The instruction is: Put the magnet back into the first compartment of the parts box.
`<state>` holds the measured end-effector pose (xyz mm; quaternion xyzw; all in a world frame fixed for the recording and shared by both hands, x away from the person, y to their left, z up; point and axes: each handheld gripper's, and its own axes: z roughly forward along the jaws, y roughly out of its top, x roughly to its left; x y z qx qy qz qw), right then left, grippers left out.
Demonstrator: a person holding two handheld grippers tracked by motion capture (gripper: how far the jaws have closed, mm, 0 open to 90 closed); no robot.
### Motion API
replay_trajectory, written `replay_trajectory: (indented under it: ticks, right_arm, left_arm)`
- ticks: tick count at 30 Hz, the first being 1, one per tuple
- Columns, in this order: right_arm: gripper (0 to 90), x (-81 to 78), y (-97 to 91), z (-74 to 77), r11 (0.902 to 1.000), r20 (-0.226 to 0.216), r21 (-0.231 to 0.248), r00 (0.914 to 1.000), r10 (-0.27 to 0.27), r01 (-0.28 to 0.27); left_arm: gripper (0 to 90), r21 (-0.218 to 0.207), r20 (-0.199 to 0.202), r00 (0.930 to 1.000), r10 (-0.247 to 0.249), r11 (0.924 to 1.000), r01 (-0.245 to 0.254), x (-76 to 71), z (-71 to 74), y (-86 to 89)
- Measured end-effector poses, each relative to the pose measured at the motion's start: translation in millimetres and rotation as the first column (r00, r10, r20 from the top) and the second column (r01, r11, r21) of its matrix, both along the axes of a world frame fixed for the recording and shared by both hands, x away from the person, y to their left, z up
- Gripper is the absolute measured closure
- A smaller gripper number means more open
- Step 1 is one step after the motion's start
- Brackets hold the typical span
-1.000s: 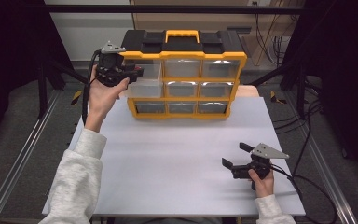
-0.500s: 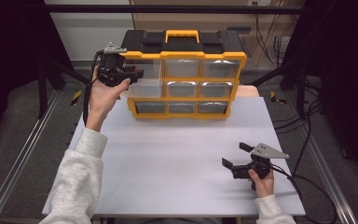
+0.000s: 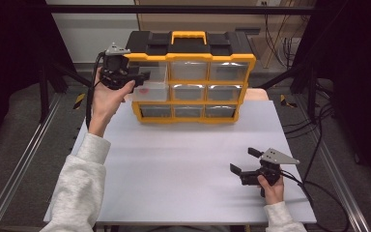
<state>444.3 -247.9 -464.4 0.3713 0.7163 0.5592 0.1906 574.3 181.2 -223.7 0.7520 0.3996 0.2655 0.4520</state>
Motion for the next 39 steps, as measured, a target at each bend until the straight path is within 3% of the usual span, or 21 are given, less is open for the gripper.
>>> replay_trajectory:
  ticks: [5, 16, 21, 28, 36, 39]
  right_arm:
    - [0.6, 0.0, -0.2, 0.0, 1.0000, 0.000, -0.004, 1.0000, 0.000, 0.000]
    - [0.6, -0.1, 0.0, -0.1, 1.0000, 0.000, -0.005, 1.0000, 0.000, 0.000]
    - [0.6, -0.3, 0.0, 0.0, 1.0000, -0.001, -0.004, 1.0000, 0.000, 0.000]
    - [0.5, -0.2, 0.0, -0.2, 1.0000, 0.003, -0.007, 1.0000, 0.000, 0.000]
    - [0.5, -0.5, -0.1, 0.0, 1.0000, 0.002, -0.006, 1.0000, -0.001, 0.001]
    - [0.5, -0.5, -0.1, 0.0, 1.0000, 0.003, -0.007, 1.0000, -0.001, 0.001]
  left_arm:
    - [40.9, 0.007, 0.025, 0.9997, -0.002, 1.0000, 0.002, -6.4, 4.2, 3.2]
    - [25.9, -0.049, 0.081, 0.9948, -0.062, 0.9966, 0.066, -27.0, 10.2, 11.3]
    - [18.5, -0.056, 0.108, 0.9902, -0.089, 0.9939, 0.095, -35.7, 8.0, 15.3]
    - [10.3, -0.056, 0.116, 0.9847, -0.130, 0.9889, 0.137, -49.1, 1.9, 19.9]
    - [4.7, -0.087, 0.135, 0.9791, -0.152, 0.9826, 0.164, -67.5, -8.0, 27.4]
    - [3.7, -0.080, 0.136, 0.9780, -0.159, 0.9821, 0.170, -71.6, -12.1, 29.0]
